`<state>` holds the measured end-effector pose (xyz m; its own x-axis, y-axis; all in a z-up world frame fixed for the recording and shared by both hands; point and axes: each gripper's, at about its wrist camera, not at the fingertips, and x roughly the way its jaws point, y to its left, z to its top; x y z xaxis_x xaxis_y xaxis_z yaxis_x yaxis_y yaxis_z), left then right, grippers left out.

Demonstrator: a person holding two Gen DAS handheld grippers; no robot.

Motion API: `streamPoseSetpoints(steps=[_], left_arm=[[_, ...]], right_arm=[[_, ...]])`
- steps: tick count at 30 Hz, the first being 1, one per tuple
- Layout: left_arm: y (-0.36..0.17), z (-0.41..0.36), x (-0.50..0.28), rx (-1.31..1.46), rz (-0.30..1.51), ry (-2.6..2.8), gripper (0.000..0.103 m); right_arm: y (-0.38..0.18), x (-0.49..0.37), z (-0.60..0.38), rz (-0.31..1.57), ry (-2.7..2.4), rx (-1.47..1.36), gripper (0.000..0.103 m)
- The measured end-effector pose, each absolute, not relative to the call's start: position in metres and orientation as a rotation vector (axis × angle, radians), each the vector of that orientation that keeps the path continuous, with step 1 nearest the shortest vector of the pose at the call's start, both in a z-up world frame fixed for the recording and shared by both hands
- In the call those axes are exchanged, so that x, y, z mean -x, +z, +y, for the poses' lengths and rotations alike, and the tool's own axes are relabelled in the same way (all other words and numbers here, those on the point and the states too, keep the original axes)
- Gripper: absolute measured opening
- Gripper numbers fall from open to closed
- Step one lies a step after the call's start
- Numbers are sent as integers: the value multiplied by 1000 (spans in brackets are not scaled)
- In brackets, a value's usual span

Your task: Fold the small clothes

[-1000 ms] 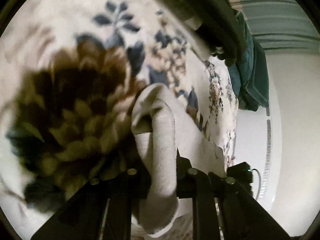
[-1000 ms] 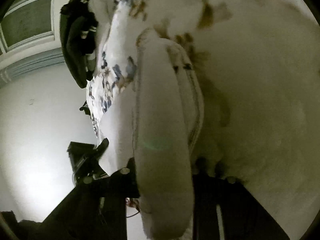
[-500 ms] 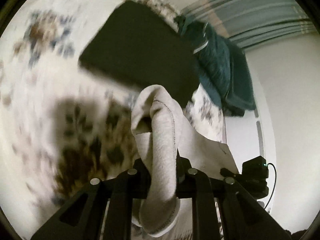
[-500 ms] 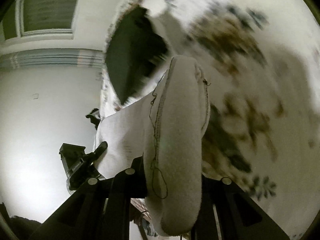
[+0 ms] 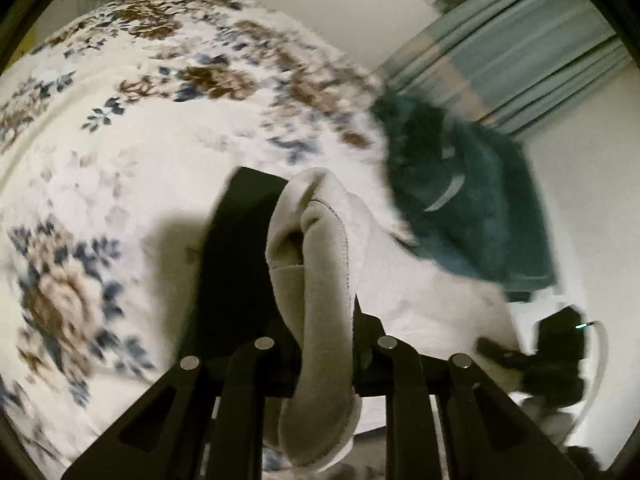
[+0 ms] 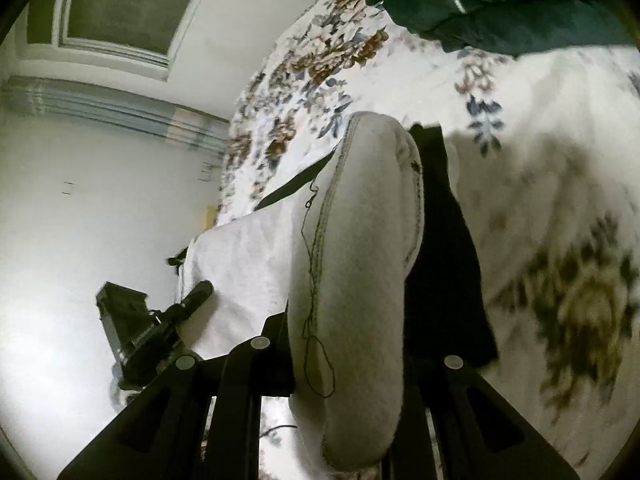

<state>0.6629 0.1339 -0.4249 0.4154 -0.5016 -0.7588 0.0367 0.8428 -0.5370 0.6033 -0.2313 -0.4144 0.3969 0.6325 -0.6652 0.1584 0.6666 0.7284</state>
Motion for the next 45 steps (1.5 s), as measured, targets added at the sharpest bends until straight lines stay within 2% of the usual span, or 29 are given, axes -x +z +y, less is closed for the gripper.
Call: streamPoseSetpoints(steps=[2, 4, 5, 7, 8, 9, 10, 11, 12, 13, 15, 23, 45], left_arm=[[-440, 129, -672, 407, 1152, -304, 19], [-448, 124, -677, 307, 1186, -231, 35], [-448, 124, -674, 263, 1174, -193, 39], [-443, 125, -666, 211, 1137, -137, 45], [-440, 125, -661, 183, 1122, -107, 53], [-437, 122, -654, 141, 1116, -55, 81], [-434, 120, -650, 115, 1112, -24, 101], [-432, 119, -647, 95, 1102, -5, 103], [-427, 116, -639, 73, 1089, 9, 103], [-423, 112, -631, 53, 1085, 22, 103], [-413, 103, -615, 19, 1076, 48, 103], [-361, 74, -557, -20, 1047, 57, 103], [-134, 53, -325, -8, 803, 5, 103]], right_arm=[[-426, -623, -228, 1194, 330, -779, 16], [-437, -636, -224, 1246, 295, -707, 17], [-440, -636, -225, 1258, 287, -681, 19], [-439, -634, -224, 1294, 242, -597, 31], [-435, -631, -222, 1306, 201, -528, 41], [-433, -627, -221, 1311, 167, -476, 54], [-431, -623, -218, 1317, 116, -403, 62], [-428, -619, -215, 1315, 73, -343, 64], [-423, -614, -212, 1312, 22, -269, 73], [-419, -607, -208, 1310, -28, -197, 89], [-413, -591, -201, 1300, -122, -81, 100], [-355, -525, -194, 1231, -278, 1, 103], [-56, -260, -143, 879, -275, 29, 103]])
